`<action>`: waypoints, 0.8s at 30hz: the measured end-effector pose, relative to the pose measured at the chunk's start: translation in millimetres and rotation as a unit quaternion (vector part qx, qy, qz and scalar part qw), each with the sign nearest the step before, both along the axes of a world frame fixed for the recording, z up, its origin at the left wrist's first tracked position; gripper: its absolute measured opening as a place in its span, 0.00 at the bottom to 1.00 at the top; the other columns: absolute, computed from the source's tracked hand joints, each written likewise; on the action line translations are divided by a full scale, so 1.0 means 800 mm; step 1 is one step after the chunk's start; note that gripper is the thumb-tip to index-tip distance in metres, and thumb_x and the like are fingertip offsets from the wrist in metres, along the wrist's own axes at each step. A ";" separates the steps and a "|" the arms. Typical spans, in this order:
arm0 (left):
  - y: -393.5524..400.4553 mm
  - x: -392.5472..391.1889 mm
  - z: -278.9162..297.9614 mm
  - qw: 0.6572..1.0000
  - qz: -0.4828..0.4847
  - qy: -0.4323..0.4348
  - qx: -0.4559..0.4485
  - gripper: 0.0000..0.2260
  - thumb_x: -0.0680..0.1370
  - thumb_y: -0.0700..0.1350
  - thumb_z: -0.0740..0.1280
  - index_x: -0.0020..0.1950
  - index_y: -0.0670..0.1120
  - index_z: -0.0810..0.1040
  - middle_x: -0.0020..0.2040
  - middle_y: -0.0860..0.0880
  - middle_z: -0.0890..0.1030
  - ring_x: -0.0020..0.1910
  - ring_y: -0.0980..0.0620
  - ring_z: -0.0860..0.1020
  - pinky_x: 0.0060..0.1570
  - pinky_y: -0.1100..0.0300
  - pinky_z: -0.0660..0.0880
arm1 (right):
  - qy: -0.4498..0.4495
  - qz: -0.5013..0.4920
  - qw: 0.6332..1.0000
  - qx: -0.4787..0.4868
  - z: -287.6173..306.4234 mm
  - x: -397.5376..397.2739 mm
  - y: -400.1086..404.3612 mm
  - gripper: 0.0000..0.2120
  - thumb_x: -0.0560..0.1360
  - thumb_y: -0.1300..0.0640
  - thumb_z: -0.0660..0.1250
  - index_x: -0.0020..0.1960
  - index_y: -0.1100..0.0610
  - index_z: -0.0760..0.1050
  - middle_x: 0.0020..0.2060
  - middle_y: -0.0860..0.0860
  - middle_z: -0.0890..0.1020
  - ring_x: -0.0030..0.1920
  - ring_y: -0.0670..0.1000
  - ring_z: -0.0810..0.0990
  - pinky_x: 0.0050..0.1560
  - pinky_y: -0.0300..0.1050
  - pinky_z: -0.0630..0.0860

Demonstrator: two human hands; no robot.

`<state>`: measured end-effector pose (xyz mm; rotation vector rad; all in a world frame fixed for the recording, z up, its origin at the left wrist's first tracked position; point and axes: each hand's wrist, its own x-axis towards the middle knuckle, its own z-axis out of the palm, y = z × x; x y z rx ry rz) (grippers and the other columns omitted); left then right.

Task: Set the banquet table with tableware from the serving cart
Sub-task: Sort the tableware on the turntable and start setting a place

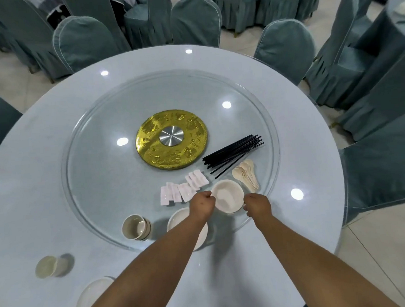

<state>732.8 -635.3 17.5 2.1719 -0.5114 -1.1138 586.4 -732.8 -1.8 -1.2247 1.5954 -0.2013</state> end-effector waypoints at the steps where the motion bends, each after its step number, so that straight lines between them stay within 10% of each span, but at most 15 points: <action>1: 0.002 0.000 0.004 1.000 0.006 -0.002 -0.001 0.14 0.77 0.40 0.62 0.58 0.44 0.83 0.53 0.47 0.83 0.52 0.47 0.79 0.49 0.61 0.71 | -0.007 -0.002 1.000 -0.003 0.004 -0.001 0.002 0.10 0.71 0.63 0.60 0.41 0.64 0.80 0.33 0.56 0.80 0.37 0.56 0.77 0.40 0.49 0.73; 5: 0.019 0.001 0.020 0.999 0.048 0.017 -0.013 0.15 0.76 0.40 0.62 0.61 0.43 0.82 0.57 0.43 0.83 0.59 0.44 0.79 0.63 0.53 0.74 | -0.027 -0.010 0.999 -0.014 0.020 0.000 0.011 0.08 0.71 0.62 0.61 0.41 0.60 0.79 0.33 0.56 0.81 0.35 0.55 0.77 0.39 0.48 0.74; 24: 0.297 0.034 0.006 0.987 0.131 0.092 -0.009 0.10 0.75 0.43 0.62 0.48 0.42 0.81 0.47 0.43 0.84 0.48 0.43 0.83 0.52 0.49 0.79 | 0.027 0.141 0.989 0.043 0.027 0.044 0.243 0.06 0.71 0.62 0.64 0.36 0.61 0.74 0.32 0.58 0.78 0.32 0.55 0.73 0.35 0.46 0.68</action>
